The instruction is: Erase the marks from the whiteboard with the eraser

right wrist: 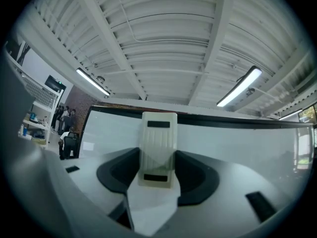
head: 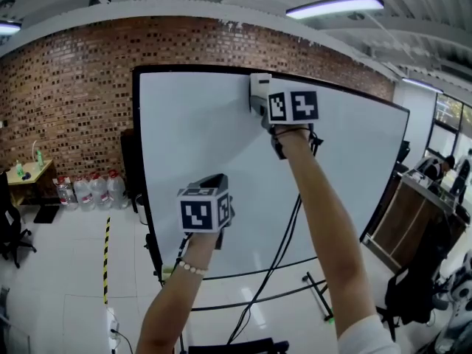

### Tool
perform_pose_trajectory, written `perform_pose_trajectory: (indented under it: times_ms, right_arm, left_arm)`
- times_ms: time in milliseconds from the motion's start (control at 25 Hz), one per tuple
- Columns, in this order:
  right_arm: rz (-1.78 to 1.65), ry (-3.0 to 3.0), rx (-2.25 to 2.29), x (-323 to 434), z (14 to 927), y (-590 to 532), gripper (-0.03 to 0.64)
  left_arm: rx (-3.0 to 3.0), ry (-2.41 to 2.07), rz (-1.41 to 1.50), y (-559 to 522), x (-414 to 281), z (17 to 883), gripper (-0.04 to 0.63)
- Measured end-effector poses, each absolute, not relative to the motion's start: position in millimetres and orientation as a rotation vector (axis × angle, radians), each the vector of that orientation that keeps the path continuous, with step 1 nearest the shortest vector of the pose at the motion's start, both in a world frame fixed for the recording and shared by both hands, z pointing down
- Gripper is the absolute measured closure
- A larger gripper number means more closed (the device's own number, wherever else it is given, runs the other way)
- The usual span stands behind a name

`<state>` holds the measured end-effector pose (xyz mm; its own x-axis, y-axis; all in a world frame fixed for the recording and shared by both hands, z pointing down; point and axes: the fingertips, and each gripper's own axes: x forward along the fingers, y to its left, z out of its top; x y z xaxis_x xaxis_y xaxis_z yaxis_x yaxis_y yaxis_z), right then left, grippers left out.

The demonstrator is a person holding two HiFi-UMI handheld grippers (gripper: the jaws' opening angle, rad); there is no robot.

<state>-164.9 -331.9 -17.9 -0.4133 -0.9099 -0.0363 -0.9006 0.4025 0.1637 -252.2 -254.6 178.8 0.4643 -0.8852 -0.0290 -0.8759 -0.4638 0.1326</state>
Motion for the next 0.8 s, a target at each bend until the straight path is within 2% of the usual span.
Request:
perform_pose_trajectory:
  times_ms: [280,800]
  right_arm:
    - [-0.228,-2.602,1.683,-57,-19,-354,0.367]
    - [-0.224,-2.625,1.701,79,-20,-388,0.367]
  left_arm:
    - [2.629,-1.578,-0.2,-273,-160,142,0.606]
    - [2.727,-1.409,-0.28,-316,-20,111,0.604]
